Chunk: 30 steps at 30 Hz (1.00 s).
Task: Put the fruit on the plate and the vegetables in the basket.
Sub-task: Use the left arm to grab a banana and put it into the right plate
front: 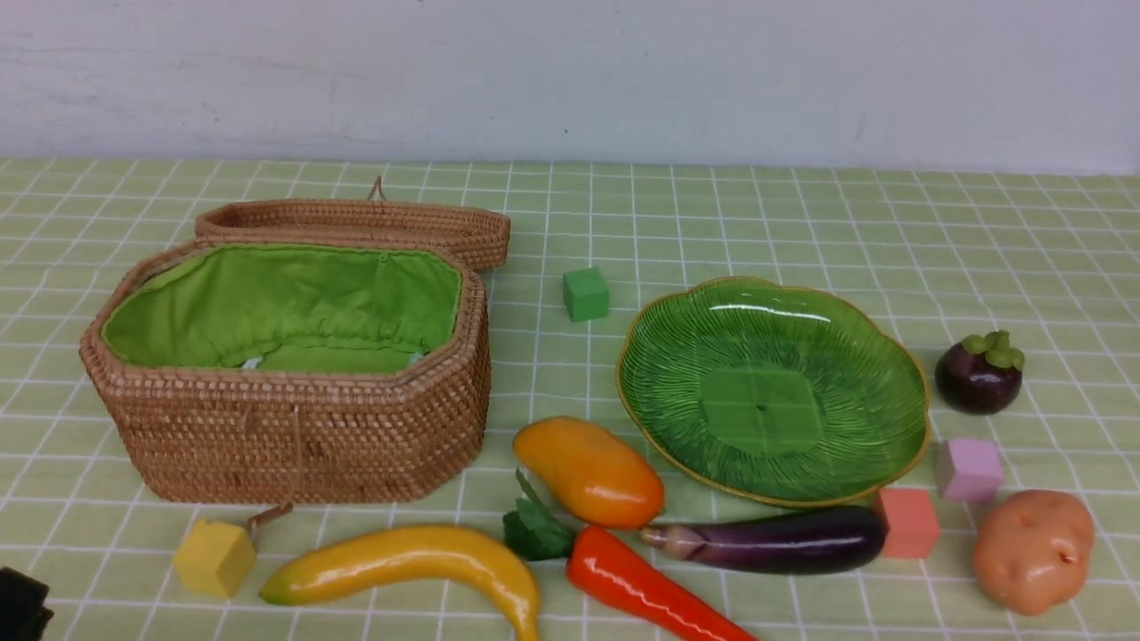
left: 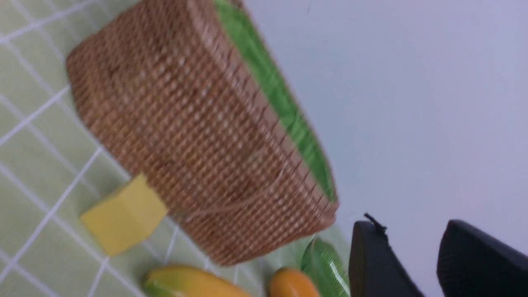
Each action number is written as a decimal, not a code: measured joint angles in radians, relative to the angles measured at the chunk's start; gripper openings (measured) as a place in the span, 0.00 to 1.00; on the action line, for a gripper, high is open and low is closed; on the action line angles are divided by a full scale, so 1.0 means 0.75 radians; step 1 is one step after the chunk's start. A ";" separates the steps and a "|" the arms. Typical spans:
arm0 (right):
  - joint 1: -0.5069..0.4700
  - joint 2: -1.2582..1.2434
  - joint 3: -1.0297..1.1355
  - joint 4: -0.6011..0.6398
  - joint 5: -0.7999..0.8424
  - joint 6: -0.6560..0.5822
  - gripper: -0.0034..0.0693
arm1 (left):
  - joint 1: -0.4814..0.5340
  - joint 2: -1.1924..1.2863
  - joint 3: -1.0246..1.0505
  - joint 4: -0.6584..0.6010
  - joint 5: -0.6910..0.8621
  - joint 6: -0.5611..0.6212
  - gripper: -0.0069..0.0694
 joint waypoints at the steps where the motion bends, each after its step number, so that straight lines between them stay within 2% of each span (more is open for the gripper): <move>1: 0.000 0.000 0.000 0.000 0.000 0.000 0.38 | 0.000 0.000 -0.020 0.000 0.041 0.000 0.35; 2: 0.000 0.000 0.000 0.000 0.000 0.000 0.38 | 0.000 0.000 -0.034 0.000 0.055 0.000 0.33; 5: 0.000 0.000 0.000 0.000 0.000 0.000 0.38 | 0.000 0.089 -0.248 0.061 0.390 0.085 0.13; 7: 0.000 0.000 0.000 0.000 0.000 0.000 0.38 | 0.000 0.218 -0.362 0.112 0.590 0.172 0.07; 8: 0.000 0.000 0.000 0.000 0.000 0.000 0.38 | 0.000 0.324 -0.448 0.142 0.731 0.228 0.07; 9: 0.000 0.000 0.000 0.000 0.000 0.000 0.38 | 0.000 0.324 -0.462 0.148 0.731 0.240 0.07; 11: 0.000 0.000 0.000 0.000 0.000 0.000 0.38 | 0.000 0.582 -0.631 0.212 1.000 0.385 0.07; 13: 0.000 0.000 0.000 0.000 0.000 0.000 0.38 | 0.000 0.757 -0.743 0.261 1.163 0.488 0.07; 18: 0.000 0.000 0.000 0.000 0.000 0.000 0.38 | 0.000 1.094 -0.958 0.298 1.221 0.664 0.07; 22: 0.000 0.000 0.000 0.000 0.000 0.000 0.38 | -0.014 1.377 -1.125 0.223 1.224 0.992 0.07; 25: 0.000 0.000 0.000 0.000 0.000 0.000 0.38 | -0.076 1.469 -1.184 0.207 1.224 1.081 0.07; 27: 0.000 0.000 0.000 0.000 0.000 0.000 0.38 | -0.259 1.567 -1.252 0.264 1.233 1.128 0.07; 28: 0.000 0.000 0.000 0.000 0.000 0.000 0.38 | -0.259 1.574 -1.252 0.272 1.235 1.129 0.07; 29: 0.000 0.000 0.000 0.000 0.000 0.000 0.38 | -0.377 1.633 -1.279 0.344 1.247 1.133 0.07; 30: 0.000 0.000 0.000 0.000 0.000 0.000 0.38 | -0.392 1.633 -1.283 0.356 1.247 1.133 0.07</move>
